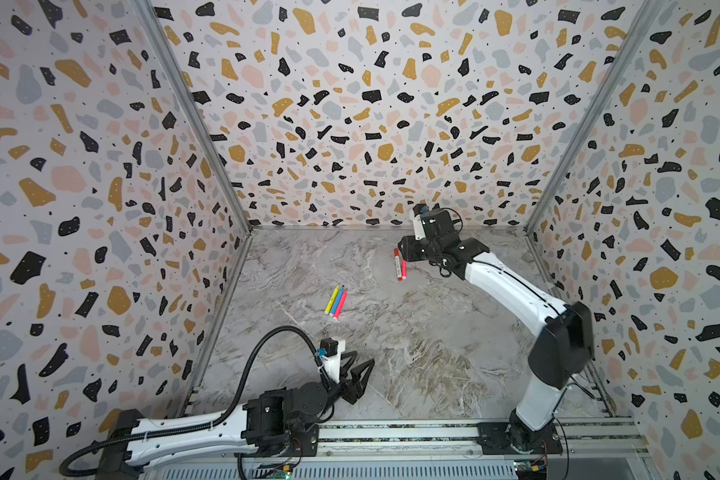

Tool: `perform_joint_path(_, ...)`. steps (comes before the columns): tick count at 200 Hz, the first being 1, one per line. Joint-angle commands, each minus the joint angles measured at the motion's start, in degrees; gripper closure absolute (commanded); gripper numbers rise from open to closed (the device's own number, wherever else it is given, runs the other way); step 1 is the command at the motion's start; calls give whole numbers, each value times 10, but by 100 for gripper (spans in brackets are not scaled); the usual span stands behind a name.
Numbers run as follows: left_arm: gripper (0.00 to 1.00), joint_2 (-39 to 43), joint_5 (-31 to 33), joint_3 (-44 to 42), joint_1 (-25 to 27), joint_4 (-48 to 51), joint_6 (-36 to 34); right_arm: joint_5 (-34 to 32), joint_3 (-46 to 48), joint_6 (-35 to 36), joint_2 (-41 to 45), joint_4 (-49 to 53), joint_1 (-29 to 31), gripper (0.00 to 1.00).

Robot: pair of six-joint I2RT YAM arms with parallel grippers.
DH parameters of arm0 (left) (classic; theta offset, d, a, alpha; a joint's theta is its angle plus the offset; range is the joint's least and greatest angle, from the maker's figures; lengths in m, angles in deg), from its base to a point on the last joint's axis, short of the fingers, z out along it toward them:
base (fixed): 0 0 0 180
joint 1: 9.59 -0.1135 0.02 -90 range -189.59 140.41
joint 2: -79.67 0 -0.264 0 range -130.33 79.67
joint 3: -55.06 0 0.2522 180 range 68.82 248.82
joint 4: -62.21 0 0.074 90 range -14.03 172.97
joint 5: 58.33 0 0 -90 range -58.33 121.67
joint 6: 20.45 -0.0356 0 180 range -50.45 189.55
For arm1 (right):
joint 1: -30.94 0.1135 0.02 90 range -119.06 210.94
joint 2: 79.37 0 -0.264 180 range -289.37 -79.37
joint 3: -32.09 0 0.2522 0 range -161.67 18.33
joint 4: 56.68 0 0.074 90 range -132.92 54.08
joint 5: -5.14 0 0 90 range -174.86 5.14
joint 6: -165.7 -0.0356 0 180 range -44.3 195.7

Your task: Insert the pens into the pen caps

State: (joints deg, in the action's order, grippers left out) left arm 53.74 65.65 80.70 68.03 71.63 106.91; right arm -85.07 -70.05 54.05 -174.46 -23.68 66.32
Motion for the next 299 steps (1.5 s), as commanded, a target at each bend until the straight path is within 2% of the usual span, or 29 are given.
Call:
perform_joint_path(1,39,-11,29,37,-2,24,15,1,109,-21,102,-57,21,49)
perform_joint_path(37,34,-91,59,135,-13,125,37,-10,264,-69,270,-36,46,47)
perform_joint_path(71,34,-191,-15,200,-81,141,26,-26,365,-112,411,-16,107,44)
perform_joint_path(105,33,-222,-19,216,-107,145,32,-39,381,-120,455,59,130,42)
perform_joint_path(145,33,-220,-22,221,-138,160,23,-43,451,-145,522,39,143,39)
perform_joint_path(170,33,-232,-27,224,-158,146,16,-49,458,-141,524,40,143,35)
perform_joint_path(200,33,-254,5,241,-171,147,-10,-54,441,-111,492,48,142,33)
perform_joint_path(221,33,-268,-13,246,-204,118,-29,-61,447,-88,471,25,135,29)
perform_joint_path(256,33,-323,-66,249,-268,65,-44,23,454,-55,422,-22,66,28)
perform_joint_path(299,34,-371,-96,260,-322,62,-65,62,446,-29,381,-43,11,27)
